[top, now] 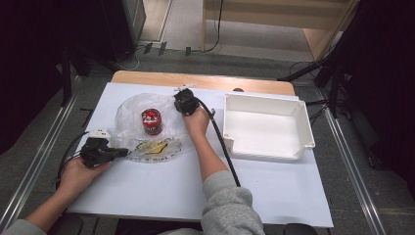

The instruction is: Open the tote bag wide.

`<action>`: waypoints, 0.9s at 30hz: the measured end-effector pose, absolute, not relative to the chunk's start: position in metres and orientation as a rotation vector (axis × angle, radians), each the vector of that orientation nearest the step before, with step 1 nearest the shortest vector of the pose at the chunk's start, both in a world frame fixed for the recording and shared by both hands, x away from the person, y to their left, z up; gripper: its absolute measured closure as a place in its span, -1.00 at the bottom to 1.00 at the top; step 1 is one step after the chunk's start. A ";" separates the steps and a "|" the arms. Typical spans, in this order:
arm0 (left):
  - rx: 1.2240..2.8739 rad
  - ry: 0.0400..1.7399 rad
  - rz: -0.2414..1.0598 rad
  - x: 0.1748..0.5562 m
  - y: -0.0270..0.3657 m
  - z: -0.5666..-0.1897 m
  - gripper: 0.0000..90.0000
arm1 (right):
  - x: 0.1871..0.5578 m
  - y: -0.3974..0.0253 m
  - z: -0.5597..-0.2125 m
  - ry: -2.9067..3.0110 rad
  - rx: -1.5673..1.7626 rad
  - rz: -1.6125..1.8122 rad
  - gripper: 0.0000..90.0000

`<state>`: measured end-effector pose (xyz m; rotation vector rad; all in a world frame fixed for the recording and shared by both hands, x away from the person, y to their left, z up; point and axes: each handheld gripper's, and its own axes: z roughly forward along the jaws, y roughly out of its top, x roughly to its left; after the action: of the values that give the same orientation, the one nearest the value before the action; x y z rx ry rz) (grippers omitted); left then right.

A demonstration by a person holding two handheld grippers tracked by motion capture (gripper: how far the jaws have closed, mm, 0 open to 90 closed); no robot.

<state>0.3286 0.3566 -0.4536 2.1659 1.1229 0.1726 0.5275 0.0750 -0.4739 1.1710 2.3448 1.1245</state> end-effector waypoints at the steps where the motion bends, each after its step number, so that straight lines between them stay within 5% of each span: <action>1: 2.165 1.125 0.174 0.328 0.357 -0.453 1.00 | 0.528 0.075 -0.474 2.339 1.182 1.125 1.00; 27: 2.089 1.014 0.188 0.338 0.341 -0.388 0.95 | 0.496 0.073 -0.415 2.417 1.077 1.279 1.00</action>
<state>0.3376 0.3413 -0.3877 2.0885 1.0144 0.1882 0.4956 0.0728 -0.4149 1.0773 2.4169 1.2793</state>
